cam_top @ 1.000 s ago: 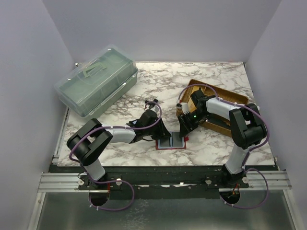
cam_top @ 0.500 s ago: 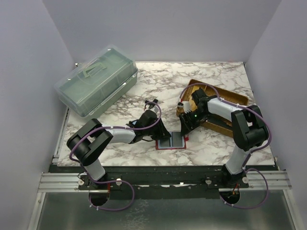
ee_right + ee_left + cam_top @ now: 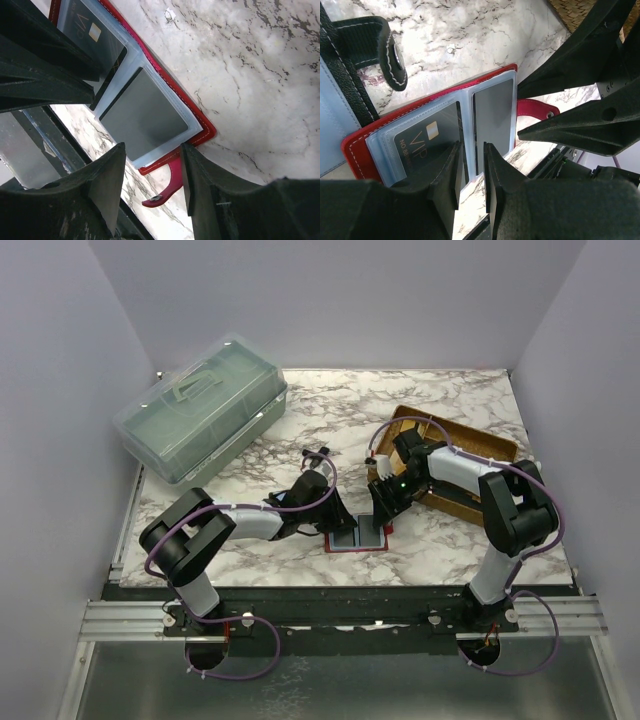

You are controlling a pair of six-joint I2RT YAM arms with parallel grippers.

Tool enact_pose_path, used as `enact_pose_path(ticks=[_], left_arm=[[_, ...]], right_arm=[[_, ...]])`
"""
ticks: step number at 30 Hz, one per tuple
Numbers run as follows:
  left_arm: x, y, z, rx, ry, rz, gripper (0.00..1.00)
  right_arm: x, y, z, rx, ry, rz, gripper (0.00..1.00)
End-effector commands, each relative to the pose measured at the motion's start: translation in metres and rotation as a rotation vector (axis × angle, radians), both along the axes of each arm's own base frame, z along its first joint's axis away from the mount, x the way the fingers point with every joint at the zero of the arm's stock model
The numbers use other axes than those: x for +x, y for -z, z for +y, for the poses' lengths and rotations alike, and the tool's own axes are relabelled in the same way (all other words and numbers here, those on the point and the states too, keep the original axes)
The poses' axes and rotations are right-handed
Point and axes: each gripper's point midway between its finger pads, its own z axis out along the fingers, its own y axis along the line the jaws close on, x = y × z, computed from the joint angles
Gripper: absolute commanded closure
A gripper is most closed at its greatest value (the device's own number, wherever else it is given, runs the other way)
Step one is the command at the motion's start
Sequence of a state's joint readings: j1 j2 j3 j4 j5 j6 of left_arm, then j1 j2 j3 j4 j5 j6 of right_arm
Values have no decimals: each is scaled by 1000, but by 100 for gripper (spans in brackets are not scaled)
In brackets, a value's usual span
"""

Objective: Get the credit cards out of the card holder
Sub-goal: Pick up the card holder from the center of the board.

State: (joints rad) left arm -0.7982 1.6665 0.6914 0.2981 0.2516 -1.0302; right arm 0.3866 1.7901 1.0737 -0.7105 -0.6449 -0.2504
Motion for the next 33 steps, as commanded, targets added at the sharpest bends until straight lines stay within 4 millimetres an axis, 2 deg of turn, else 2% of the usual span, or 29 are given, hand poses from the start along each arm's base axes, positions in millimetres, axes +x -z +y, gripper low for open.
enact_pose_path(ticks=[1,16,24,33], left_arm=[[-6,8,3,19,6,12,71],[-9,14,1,20,20,32,72],[-11,16,-1,17,29,44,73],[-14,20,-3,7,43,63,81]], right_arm=[[1,-2,4,8,12,-5,47],[-4,2,14,50,27,82,47],[2,15,5,-28,64,82,40],[-4,-17,33,172,48,130,42]])
